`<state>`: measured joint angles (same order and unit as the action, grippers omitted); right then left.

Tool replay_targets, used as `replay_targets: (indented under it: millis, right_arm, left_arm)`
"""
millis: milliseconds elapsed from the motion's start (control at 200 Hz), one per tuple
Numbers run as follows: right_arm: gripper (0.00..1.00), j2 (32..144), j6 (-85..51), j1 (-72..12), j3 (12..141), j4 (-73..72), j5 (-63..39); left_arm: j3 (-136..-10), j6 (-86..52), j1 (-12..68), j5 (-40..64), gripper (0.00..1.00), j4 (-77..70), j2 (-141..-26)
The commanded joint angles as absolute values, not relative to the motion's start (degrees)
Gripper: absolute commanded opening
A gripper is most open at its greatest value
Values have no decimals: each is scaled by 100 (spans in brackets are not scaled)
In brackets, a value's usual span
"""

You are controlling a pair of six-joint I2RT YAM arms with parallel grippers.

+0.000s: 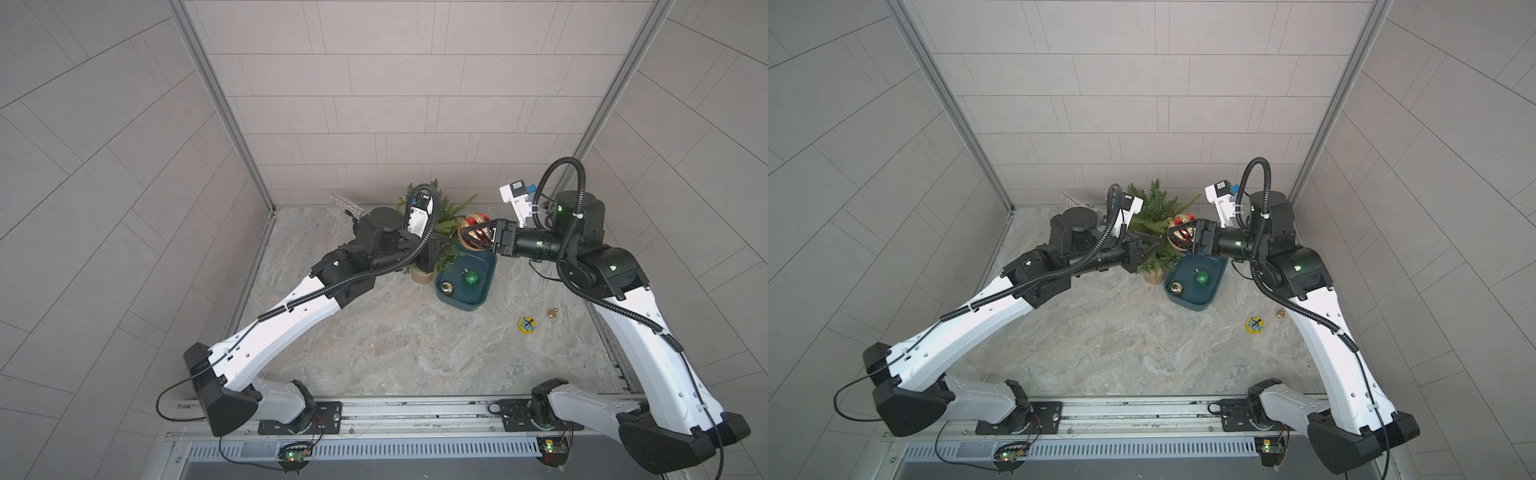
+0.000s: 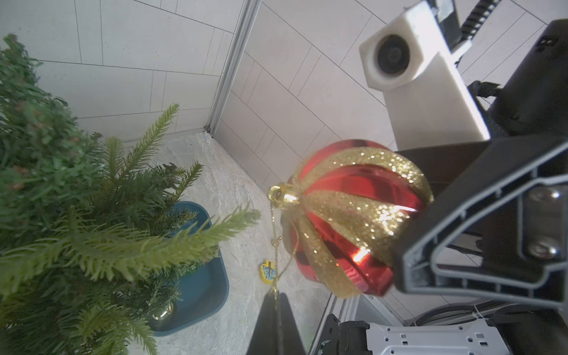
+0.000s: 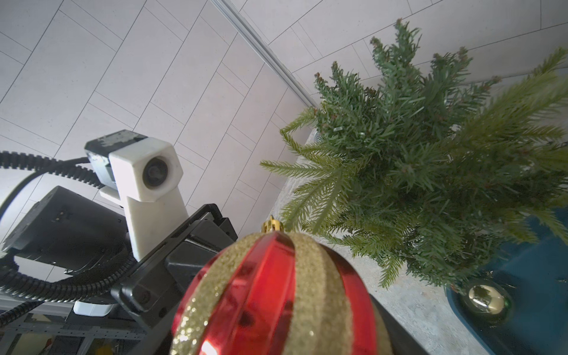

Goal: Decorate the small christmas tree with ornaments
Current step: Hang an ornament on the christmas tree.

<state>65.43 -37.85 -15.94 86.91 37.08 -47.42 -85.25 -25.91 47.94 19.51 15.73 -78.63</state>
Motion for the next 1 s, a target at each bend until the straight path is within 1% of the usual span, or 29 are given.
replay_targets:
  millis: [0,400,996]
  right_arm:
    - [67,6399,-3790,-1564,8657,3569,-4800]
    - [68,6459,-3728,-1496,8677,3621,-4729]
    - [67,6714,-3735,-1494,8798,3551,-4728]
  left_arm:
    - [-8754,-2540,4746,2011,0,1604,-7914]
    - [-8888,-2496,4689,1891,0,1617,-7978]
    - [-9087,-2474,4520,1973,0,1705,-8199]
